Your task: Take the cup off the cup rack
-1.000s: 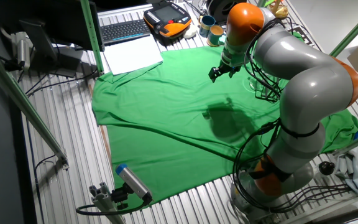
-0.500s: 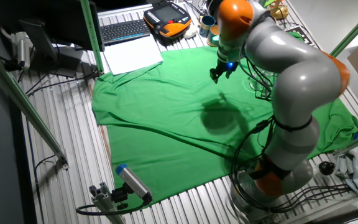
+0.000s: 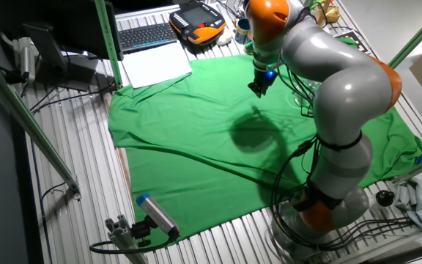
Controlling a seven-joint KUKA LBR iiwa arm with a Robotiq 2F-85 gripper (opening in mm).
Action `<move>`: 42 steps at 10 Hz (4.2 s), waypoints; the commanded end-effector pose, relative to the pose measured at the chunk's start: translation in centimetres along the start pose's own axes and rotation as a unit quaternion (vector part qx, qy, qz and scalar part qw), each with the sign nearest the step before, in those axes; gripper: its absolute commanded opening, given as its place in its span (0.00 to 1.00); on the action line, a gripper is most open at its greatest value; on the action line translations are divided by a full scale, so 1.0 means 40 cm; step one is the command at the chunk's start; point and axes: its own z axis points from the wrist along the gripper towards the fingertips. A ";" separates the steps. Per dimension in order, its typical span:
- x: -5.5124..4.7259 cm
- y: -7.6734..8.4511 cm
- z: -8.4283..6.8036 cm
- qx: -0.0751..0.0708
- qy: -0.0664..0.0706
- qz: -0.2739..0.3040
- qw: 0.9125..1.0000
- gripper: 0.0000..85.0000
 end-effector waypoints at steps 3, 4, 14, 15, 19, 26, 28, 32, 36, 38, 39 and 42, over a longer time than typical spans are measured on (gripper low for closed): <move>0.000 -0.001 -0.002 -0.001 -0.031 0.064 0.997 0.20; -0.001 0.000 -0.006 -0.013 -0.038 0.082 0.996 0.20; -0.043 0.052 -0.113 -0.163 -0.094 0.574 0.797 0.20; -0.042 0.051 -0.115 -0.174 -0.091 0.605 0.771 0.20; -0.051 0.046 -0.121 -0.198 -0.086 0.704 0.677 0.20; -0.058 0.019 -0.158 -0.168 -0.132 0.586 0.782 0.20; -0.073 -0.002 -0.185 -0.165 -0.105 0.440 0.877 0.20; -0.107 -0.035 -0.218 -0.114 -0.097 0.250 0.957 0.20; -0.112 -0.039 -0.210 -0.047 -0.129 0.131 0.982 0.20; -0.113 -0.041 -0.204 -0.051 -0.131 0.120 0.983 0.20; -0.117 -0.039 -0.206 -0.052 -0.130 0.113 0.984 0.20; -0.120 -0.036 -0.208 -0.084 -0.120 0.102 0.984 0.20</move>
